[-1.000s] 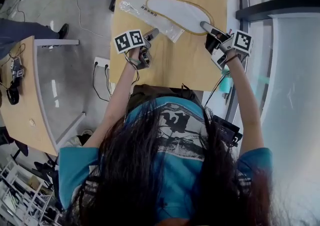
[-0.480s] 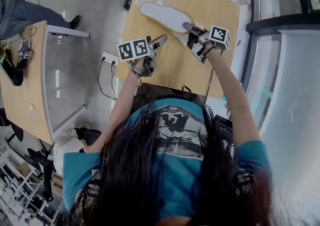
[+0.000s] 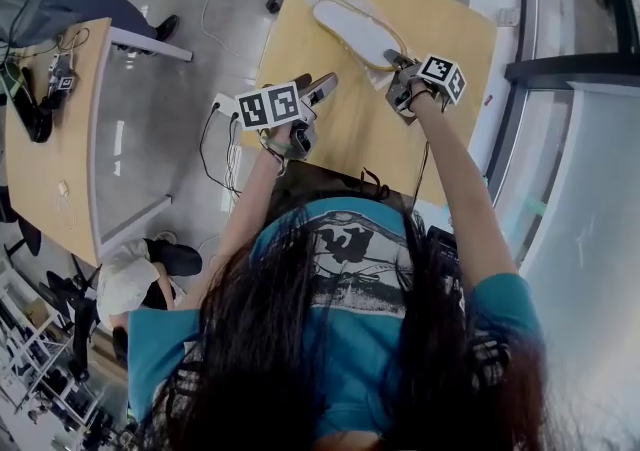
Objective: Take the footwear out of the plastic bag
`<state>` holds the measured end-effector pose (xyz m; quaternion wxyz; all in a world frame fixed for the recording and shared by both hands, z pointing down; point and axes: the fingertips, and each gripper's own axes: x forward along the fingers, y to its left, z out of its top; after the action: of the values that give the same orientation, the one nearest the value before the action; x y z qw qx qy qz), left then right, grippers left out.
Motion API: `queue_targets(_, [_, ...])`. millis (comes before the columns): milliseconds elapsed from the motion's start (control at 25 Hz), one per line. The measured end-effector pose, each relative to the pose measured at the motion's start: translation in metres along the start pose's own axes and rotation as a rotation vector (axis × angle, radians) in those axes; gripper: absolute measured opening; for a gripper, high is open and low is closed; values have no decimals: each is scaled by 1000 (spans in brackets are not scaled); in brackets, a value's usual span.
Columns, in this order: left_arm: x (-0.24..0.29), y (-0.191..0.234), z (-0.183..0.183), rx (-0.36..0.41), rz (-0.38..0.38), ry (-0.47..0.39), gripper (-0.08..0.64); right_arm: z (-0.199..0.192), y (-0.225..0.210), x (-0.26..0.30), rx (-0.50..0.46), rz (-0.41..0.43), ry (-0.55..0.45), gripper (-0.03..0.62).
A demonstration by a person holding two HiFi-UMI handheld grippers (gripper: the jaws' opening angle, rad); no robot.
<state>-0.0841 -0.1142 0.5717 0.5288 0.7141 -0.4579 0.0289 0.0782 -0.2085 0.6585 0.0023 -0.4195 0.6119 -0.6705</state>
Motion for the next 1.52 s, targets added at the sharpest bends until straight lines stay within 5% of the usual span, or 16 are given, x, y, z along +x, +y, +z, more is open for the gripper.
queue_targets(200, [-7, -1, 1, 2, 9, -20, 310, 4, -20, -2, -163, -180, 33, 229])
queue_targets(400, [-14, -2, 5, 1, 10, -34, 310, 16, -27, -23, -272, -245, 32, 245])
queue_targets(600, [-15, -4, 11, 13, 20, -52, 257, 21, -15, -46, -283, -177, 30, 244])
queue_targets(1080, [-15, -33, 29, 75, -5, -119, 64, -32, 96, -89, -532, 117, 79, 196])
queue_targets(1200, [-17, -50, 33, 104, -40, -136, 34, -41, 107, -110, -557, 131, 55, 103])
queue_targets(1520, [-28, -78, 26, 229, -74, -101, 3, -68, 127, -139, -599, 130, -11, 34])
